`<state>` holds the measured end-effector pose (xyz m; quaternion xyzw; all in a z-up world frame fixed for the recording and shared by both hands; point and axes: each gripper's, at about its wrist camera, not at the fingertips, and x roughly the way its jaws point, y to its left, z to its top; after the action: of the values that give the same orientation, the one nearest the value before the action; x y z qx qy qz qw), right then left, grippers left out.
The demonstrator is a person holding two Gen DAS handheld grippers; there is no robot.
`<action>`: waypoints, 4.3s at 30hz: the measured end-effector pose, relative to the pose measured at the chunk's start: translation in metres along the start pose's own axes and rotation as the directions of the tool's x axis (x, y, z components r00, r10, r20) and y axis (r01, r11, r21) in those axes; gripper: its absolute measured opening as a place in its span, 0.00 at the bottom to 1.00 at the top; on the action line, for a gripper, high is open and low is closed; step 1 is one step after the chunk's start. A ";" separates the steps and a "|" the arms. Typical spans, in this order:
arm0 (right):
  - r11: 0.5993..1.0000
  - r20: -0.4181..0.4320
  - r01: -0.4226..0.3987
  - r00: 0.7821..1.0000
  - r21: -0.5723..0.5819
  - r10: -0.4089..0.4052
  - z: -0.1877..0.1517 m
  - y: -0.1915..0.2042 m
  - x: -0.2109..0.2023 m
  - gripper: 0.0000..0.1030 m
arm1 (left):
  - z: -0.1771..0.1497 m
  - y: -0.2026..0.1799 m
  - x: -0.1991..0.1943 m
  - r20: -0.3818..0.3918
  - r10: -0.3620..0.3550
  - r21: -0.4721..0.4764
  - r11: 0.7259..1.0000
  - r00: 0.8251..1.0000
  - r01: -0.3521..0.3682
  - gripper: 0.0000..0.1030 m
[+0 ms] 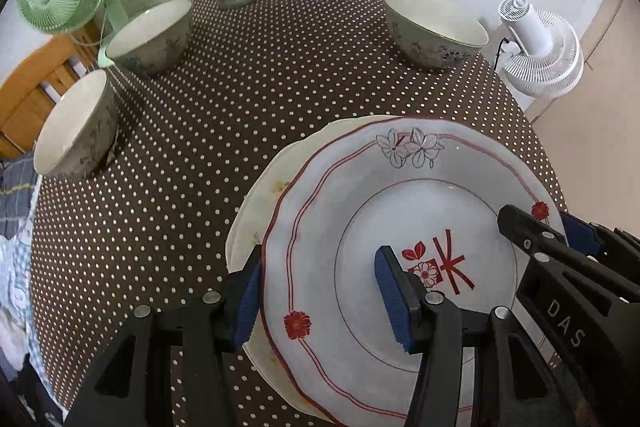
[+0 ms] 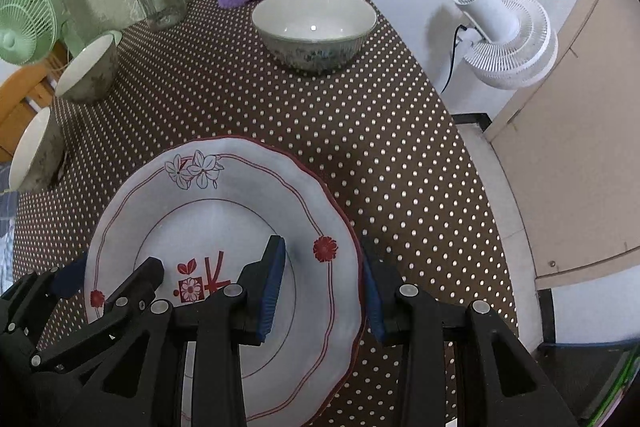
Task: Organize plates and bowls
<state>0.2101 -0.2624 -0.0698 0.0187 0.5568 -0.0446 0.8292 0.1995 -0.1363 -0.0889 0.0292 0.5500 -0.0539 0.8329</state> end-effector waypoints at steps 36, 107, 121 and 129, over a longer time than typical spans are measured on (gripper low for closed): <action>1.000 -0.009 -0.021 1.000 -0.011 0.021 -0.001 -0.015 -0.005 0.27 | 0.002 -0.024 0.009 -0.012 0.098 0.026 0.995 0.995 -0.098 0.53; 0.975 0.176 -0.181 0.963 -0.128 0.202 0.075 0.272 -0.045 0.60 | 0.071 0.268 -0.047 0.170 0.187 -0.154 0.975 0.968 -0.161 0.82; 0.979 0.122 -0.166 0.976 -0.114 0.180 0.094 0.312 0.013 0.53 | 0.087 0.297 0.009 0.118 0.130 -0.147 0.983 0.984 -0.113 0.59; 0.980 0.074 -0.172 0.981 -0.099 0.180 0.099 0.324 0.040 0.33 | 0.089 0.304 0.033 0.083 0.111 -0.151 0.984 0.990 -0.098 0.37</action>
<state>0.3467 0.0502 -0.0753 0.0278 0.5196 0.0539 0.8523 0.3309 0.1535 -0.0877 -0.0059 0.5115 0.0293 0.8588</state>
